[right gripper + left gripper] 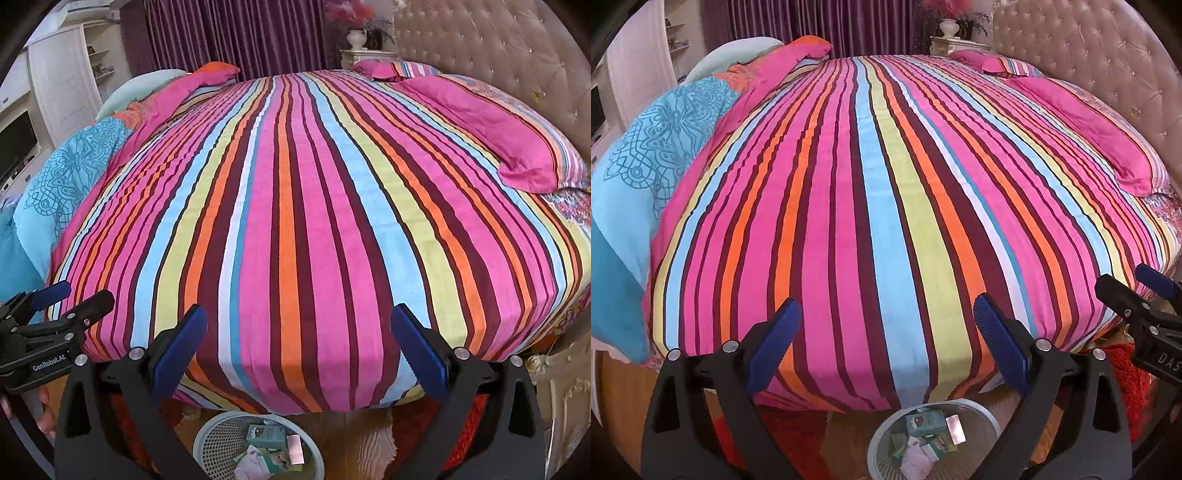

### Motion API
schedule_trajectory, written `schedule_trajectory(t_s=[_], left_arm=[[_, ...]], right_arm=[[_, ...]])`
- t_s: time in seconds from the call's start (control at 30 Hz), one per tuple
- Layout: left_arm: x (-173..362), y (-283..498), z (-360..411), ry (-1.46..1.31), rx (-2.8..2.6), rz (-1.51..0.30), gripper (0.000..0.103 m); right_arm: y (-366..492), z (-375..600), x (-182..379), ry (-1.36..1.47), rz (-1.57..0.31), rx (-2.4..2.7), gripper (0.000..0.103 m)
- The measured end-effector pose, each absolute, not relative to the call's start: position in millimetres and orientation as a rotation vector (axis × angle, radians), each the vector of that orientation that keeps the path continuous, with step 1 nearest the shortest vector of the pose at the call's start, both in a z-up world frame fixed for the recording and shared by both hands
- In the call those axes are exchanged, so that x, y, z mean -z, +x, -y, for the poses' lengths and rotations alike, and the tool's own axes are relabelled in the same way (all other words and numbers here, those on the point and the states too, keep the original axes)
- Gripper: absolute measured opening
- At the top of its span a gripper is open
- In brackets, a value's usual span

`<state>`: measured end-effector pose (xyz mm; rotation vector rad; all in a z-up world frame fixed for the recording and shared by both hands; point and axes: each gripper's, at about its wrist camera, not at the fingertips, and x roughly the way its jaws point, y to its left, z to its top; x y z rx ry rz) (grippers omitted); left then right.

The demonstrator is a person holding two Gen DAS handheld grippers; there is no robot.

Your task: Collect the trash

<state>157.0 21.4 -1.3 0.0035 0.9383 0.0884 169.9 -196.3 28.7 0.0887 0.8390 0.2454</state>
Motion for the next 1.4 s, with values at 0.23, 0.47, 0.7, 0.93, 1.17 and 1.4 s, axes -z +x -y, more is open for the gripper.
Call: schedule_trajectory(t_s=[0.23, 0.47, 0.7, 0.93, 1.17, 1.4], left_arm=[[-5, 160, -22, 0.005, -0.093, -0.934, 0.092], [-13, 161, -22, 0.005, -0.097, -0.929, 0.092], [-26, 159, -19, -0.002, -0.078, -0.920, 0.092], [-38, 168, -17, -0.014, -0.059, -0.915, 0.092], [-46, 175, -15, -0.002, -0.051, -0.903, 0.092], [-46, 178, -16, -0.014, -0.045, -0.910, 0.092]], right_arm=[[173, 196, -30, 0.094, -0.836, -0.245, 0.095], [174, 195, -39, 0.099, -0.827, -0.247, 0.095], [172, 198, -52, 0.103, -0.813, -0.243, 0.095], [178, 201, -60, 0.125, -0.811, -0.232, 0.095], [184, 205, -67, 0.159, -0.810, -0.231, 0.095], [185, 200, -67, 0.136, -0.813, -0.240, 0.095]])
